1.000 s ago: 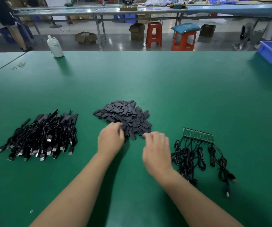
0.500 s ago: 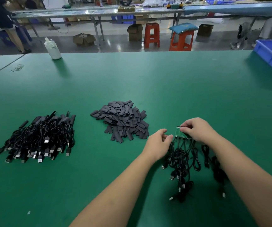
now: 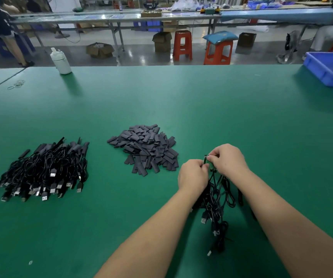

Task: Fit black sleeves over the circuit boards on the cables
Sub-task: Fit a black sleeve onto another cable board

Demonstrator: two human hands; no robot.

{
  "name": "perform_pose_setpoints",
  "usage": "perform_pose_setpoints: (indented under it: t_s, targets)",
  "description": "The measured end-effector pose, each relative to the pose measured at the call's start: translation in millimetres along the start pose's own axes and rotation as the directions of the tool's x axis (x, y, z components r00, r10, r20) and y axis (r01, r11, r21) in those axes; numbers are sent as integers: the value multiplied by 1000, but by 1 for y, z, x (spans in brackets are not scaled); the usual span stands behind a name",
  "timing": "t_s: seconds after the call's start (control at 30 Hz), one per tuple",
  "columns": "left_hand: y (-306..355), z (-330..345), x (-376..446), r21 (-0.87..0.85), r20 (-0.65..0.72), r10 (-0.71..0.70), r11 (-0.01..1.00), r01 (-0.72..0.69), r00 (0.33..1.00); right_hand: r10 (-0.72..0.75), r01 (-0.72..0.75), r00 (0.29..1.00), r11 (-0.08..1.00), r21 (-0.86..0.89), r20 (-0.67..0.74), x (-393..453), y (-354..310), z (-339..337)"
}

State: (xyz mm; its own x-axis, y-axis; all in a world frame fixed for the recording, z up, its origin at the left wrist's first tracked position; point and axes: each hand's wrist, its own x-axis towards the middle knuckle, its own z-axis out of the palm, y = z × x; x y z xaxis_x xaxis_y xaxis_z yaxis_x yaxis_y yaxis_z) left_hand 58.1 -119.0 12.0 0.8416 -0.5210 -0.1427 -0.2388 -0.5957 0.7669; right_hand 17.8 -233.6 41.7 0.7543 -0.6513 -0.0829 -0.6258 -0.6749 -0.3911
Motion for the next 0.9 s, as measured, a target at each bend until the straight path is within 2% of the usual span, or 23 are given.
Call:
perform_pose_setpoints:
  t_s: [0.07,0.13,0.17,0.23,0.27,0.37,0.43,0.47,0.53,0.6,0.73,0.8,0.9]
  targets:
    - [-6,-8,0,-29,-61,-14,1000,13,998,-18,17,1000,1000,-23,-3,1,9,1]
    - [-18,-23,2,-166,-85,-64,985,50,994,-27,27,1000,998,-51,5,1,23,0]
    - [-24,-33,4,-277,-54,-108,957,89,993,-30,31,999,998,-55,19,2,29,0]
    - [-40,-53,5,-477,95,-178,855,202,979,-33,35,998,998,-53,49,2,40,1]
    - [-50,-63,5,-508,170,-181,826,244,969,-41,44,998,997,-69,52,1,42,2]
    - [-78,-88,2,-396,242,-196,874,281,950,-135,126,986,987,-97,-95,-6,36,9]
    - [-89,-97,3,-357,218,-211,892,279,953,-206,218,958,975,43,-202,-16,17,14]
    - [-94,-100,3,-333,182,-205,907,257,962,-233,260,954,957,130,-189,-23,3,18]
    - [-100,-103,4,-291,100,-175,936,196,980,-289,294,955,915,276,-62,-36,-27,32]
    - [-103,-105,4,-324,49,-126,936,135,991,-289,244,956,885,396,57,-46,-53,49]
    - [-103,-109,2,-482,20,-60,874,62,998,-210,-38,932,755,655,296,-59,-78,83]
    - [-104,-109,2,-525,46,-57,848,72,997,-217,-86,925,681,727,312,-61,-83,96]
    - [-109,-109,3,-463,55,-53,883,72,997,-145,-209,938,490,846,315,-61,-86,107]
